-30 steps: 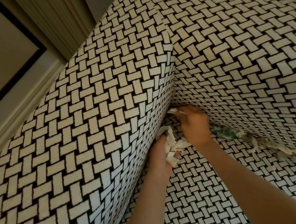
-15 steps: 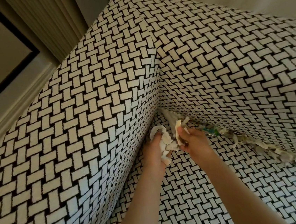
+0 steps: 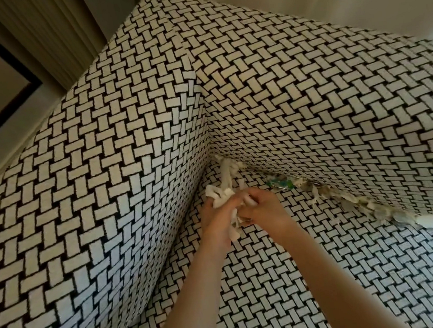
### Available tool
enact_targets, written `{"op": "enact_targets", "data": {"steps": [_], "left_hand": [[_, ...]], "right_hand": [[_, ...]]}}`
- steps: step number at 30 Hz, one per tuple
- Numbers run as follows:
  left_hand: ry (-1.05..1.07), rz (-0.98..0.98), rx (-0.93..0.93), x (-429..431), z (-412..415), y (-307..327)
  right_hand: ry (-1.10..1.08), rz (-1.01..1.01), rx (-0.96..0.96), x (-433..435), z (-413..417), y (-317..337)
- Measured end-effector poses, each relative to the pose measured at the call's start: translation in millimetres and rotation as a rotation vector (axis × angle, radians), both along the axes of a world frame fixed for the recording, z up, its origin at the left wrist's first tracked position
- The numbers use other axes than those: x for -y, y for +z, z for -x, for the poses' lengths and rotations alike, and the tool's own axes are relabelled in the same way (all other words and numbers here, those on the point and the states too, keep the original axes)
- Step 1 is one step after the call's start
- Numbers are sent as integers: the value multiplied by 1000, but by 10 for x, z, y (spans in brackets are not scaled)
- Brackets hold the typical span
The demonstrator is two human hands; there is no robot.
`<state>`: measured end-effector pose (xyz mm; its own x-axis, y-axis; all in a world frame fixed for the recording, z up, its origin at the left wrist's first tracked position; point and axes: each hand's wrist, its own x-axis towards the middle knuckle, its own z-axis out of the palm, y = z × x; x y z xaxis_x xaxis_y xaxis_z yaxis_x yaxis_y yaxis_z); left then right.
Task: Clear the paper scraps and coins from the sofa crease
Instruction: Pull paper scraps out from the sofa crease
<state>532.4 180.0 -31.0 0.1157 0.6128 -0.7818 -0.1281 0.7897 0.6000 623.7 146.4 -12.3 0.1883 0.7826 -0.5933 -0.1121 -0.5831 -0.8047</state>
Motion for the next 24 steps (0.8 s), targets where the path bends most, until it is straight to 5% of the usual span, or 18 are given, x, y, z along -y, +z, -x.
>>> {"op": "enact_targets", "data": {"steps": [4, 12, 19, 24], "left_hand": [[169, 49, 37, 15, 48, -40], [186, -80, -116, 21, 112, 87], [143, -140, -125, 11, 148, 120], [149, -165, -100, 4, 133, 212]], "right_hand": [[-10, 14, -107, 78, -16, 8], [-159, 69, -143, 225, -58, -137], [65, -18, 538, 333, -85, -195], [178, 8, 763, 308, -91, -217]]}}
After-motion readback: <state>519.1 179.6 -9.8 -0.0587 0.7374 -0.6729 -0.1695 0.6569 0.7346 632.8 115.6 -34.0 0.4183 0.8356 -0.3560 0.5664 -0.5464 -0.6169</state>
